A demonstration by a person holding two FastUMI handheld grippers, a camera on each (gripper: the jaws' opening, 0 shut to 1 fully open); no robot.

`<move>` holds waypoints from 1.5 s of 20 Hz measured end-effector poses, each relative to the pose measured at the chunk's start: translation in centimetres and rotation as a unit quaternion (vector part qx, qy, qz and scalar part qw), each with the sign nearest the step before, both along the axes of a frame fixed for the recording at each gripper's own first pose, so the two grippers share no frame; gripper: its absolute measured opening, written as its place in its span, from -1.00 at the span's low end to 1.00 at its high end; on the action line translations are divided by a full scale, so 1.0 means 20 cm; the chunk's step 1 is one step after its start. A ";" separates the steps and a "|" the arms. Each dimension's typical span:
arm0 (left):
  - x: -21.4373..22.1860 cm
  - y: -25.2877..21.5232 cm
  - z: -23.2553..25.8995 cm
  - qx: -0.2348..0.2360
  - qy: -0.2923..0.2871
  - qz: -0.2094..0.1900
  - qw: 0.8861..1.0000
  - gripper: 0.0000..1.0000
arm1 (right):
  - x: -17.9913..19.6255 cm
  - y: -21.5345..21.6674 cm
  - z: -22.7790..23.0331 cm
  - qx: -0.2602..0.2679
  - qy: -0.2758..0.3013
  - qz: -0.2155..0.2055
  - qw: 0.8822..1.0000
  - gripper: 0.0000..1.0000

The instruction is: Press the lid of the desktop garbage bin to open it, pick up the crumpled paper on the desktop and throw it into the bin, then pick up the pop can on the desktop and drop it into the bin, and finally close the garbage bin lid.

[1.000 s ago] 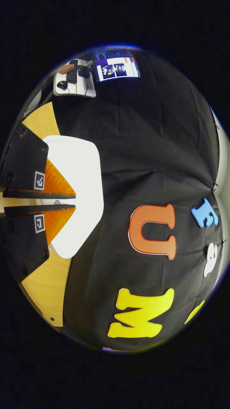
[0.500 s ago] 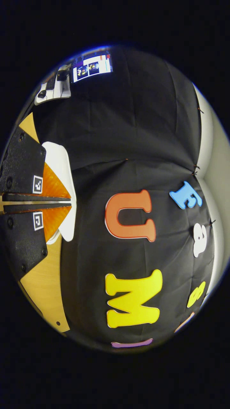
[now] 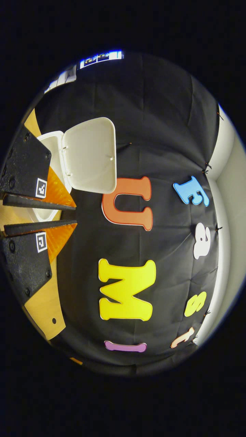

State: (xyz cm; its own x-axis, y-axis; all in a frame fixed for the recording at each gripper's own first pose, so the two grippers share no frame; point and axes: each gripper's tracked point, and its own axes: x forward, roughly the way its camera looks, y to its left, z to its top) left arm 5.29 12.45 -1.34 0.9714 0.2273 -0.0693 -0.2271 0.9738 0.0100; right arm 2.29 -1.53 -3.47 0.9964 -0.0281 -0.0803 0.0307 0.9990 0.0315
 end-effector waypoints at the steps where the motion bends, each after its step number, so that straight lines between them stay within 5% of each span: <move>1: -0.01 -0.04 0.00 0.000 -0.002 -0.015 1.000 -0.24 | -0.01 -0.02 -0.01 -0.001 0.002 -0.002 1.000 0.89; 5: -0.07 -0.19 -0.02 -0.006 -0.006 -0.063 0.998 -0.26 | -0.04 -0.07 -0.05 -0.001 0.008 -0.005 1.000 0.89; 10: -0.14 -0.33 -0.06 -0.001 -0.006 -0.101 0.995 0.36 | -0.08 -0.12 -0.16 -0.004 0.025 -0.004 1.000 0.89; 11: -0.16 -0.36 -0.04 0.000 -0.013 -0.108 0.994 0.66 | -0.09 -0.13 -0.19 -0.004 0.029 -0.003 1.000 0.89; 12: -0.18 -0.38 -0.03 0.003 -0.020 -0.113 0.993 0.55 | -0.10 -0.14 -0.22 -0.004 0.034 -0.002 0.999 0.89; 19: -0.26 -0.45 -0.09 0.002 -0.017 -0.121 0.993 0.91 | -0.17 -0.15 -0.41 -0.003 0.070 0.017 0.997 0.89; 30: -0.36 -0.41 -0.18 0.015 0.017 -0.109 0.994 0.92 | -0.21 -0.01 -0.91 -0.006 0.175 0.085 0.981 0.89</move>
State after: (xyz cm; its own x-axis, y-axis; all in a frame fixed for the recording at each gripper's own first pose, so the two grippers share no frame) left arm -1.87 4.31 -4.92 0.9949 0.0150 -0.0993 -0.0107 0.9990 0.0435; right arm -1.83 -1.69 -21.71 0.8983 0.1336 -0.4186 -0.1302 0.9908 0.0368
